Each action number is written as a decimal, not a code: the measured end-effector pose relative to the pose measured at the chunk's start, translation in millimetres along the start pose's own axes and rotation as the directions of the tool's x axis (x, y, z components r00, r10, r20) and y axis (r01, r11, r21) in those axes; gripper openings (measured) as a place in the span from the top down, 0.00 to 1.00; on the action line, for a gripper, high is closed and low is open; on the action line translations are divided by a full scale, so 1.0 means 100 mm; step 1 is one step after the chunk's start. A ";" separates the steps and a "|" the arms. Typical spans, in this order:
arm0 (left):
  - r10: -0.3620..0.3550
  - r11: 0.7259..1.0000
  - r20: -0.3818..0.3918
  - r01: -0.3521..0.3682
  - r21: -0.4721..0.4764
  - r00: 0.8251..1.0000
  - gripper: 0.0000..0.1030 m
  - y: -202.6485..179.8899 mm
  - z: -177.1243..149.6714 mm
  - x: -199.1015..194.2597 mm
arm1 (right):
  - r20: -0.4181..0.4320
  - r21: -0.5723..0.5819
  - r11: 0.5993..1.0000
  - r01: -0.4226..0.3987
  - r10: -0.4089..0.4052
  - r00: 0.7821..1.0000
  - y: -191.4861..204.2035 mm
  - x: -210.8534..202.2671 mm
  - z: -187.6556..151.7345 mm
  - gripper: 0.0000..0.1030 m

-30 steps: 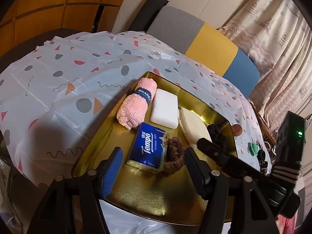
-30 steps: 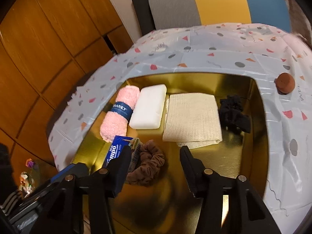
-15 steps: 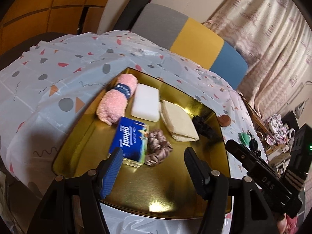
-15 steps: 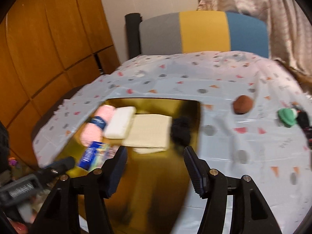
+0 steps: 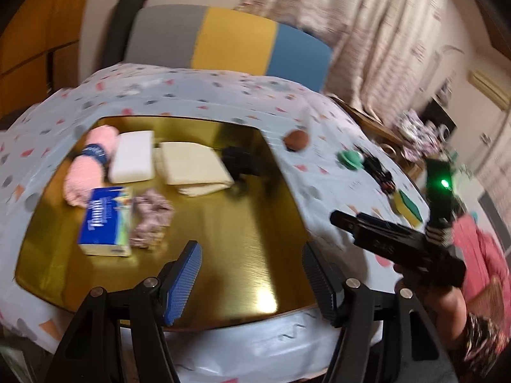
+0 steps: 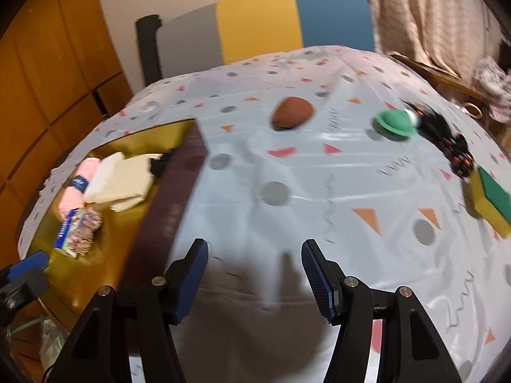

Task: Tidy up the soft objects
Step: 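Move the right tool to the green-yellow sponge and grasp it, then grasp the brown egg-shaped makeup sponge with the left tool while the right tool holds the green-yellow sponge, then carry the brown makeup sponge with the left tool into the tray and release, then lower the green-yellow sponge into the tray and open the right tool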

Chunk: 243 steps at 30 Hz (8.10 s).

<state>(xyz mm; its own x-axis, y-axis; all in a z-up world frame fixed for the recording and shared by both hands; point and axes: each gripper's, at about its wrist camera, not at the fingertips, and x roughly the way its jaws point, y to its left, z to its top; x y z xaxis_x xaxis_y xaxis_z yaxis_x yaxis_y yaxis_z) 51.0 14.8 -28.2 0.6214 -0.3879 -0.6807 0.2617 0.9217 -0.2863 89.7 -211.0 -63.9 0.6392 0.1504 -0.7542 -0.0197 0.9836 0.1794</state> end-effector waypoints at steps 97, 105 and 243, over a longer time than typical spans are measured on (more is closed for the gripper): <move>0.102 0.990 -0.268 -0.072 0.122 0.958 0.33 -1.56 1.61 2.15 | 0.135 0.181 0.976 0.119 -0.145 0.980 -1.96 0.17 0.26 0.20; 0.211 0.976 -0.288 -0.187 0.110 0.934 0.33 -1.29 1.91 2.91 | 0.130 0.270 0.962 0.043 -0.081 0.988 -2.14 0.23 0.22 0.19; 0.118 0.960 0.047 -0.102 -0.262 0.992 0.33 0.51 -0.07 -0.22 | 0.150 -0.021 0.972 -0.234 0.234 0.961 0.09 -0.45 0.25 0.21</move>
<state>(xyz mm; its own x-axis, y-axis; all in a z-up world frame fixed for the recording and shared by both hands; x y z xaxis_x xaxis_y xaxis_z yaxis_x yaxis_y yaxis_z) 45.3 70.1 -32.9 0.6819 -0.2760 -0.6774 -0.0057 0.9241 -0.3822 79.6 -211.0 -12.3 0.7244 0.3600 -0.5879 -0.1849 0.9230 0.3374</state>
